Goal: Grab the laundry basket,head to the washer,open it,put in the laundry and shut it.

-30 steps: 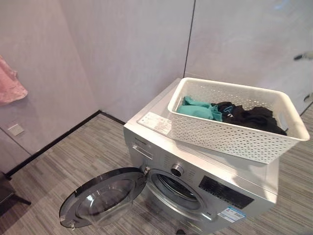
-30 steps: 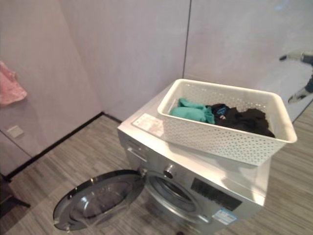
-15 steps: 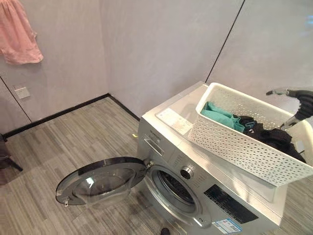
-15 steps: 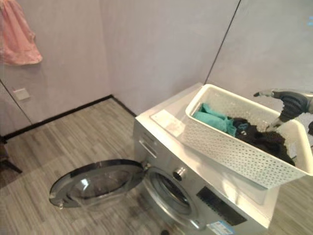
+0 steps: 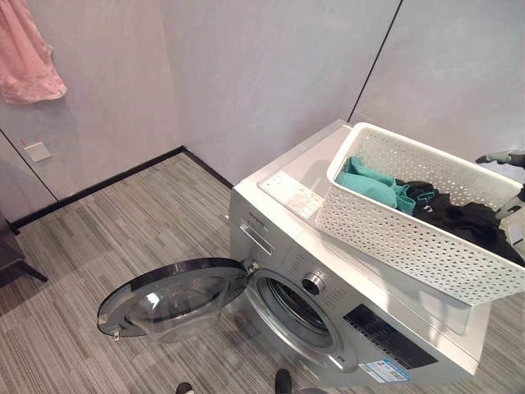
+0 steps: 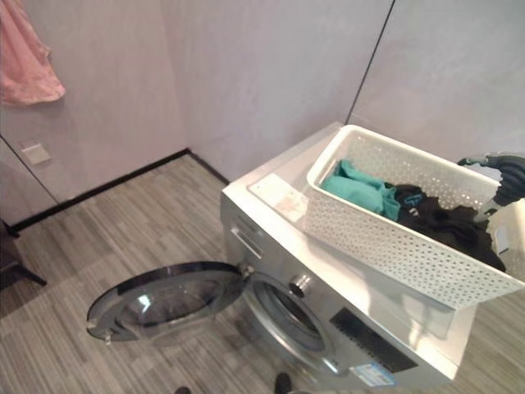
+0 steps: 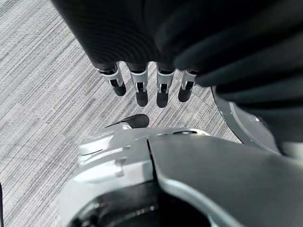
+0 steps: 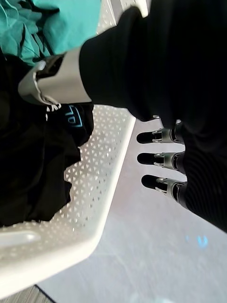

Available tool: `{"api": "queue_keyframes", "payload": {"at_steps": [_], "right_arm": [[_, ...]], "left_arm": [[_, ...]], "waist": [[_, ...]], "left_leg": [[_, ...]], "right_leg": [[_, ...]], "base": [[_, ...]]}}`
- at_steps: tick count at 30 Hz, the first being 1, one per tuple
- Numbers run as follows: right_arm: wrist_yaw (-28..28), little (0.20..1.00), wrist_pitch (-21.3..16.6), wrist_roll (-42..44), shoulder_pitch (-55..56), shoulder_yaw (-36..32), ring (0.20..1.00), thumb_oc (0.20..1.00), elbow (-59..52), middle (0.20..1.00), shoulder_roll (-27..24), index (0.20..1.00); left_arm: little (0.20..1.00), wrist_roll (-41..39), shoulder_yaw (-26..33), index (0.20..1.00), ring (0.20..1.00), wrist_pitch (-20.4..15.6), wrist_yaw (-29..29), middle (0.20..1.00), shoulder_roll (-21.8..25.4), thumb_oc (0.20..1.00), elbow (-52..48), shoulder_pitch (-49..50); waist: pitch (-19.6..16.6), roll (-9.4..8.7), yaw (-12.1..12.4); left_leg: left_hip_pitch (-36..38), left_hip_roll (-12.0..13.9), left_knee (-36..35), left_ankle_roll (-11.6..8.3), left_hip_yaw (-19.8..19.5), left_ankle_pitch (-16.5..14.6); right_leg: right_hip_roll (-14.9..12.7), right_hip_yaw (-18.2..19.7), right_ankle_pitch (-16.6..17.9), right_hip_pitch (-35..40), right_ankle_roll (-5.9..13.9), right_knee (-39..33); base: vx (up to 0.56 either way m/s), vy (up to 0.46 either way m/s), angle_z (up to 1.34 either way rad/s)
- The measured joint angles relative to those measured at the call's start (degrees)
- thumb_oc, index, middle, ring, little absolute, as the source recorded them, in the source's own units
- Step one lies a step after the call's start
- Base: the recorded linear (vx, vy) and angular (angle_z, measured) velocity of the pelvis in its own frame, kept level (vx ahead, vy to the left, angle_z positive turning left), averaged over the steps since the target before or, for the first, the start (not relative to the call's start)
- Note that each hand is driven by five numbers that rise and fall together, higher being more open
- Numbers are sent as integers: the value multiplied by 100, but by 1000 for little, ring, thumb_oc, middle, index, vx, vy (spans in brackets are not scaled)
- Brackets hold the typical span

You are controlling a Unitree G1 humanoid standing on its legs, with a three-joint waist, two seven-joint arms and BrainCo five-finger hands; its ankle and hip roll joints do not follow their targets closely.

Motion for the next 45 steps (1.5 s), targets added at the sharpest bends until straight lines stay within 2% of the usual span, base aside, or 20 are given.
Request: {"api": "queue_keyframes", "payload": {"at_steps": [18, 36, 45], "right_arm": [[22, 1000, -15, -103, 934, -236, 1000, 1000, -30, 1000, 138, 1000], [56, 1000, -27, -106, 1310, -283, 1000, 1000, -186, 1000, 424, 1000], [394, 1000, -75, -222, 1441, 64, 1000, 1000, -508, 1000, 455, 1000]], "left_arm": [[1000, -5, -11, 1000, 1000, -3, -2, 1000, 53, 1000, -4, 14], [1000, -7, -69, 1000, 1000, -12, -6, 1000, 87, 1000, -53, 23], [1000, -8, -64, 1000, 1000, -48, -14, 1000, 107, 1000, -75, 21]], "waist": [[-42, -86, 0], [-86, -108, 11], [-61, -135, 25]], "left_leg": [[-10, 2, -2, -11, -11, 6], [-119, -2, -1, -26, -121, 25], [-196, 2, 0, -42, -149, 40]], "right_leg": [[-1, -22, 8, -6, -4, 0], [-4, -130, 28, -43, -28, 0], [-2, -148, 26, -100, -25, 0]], "base": [[1, -2, 0], [0, -2, 2], [-5, -6, 1]]}}
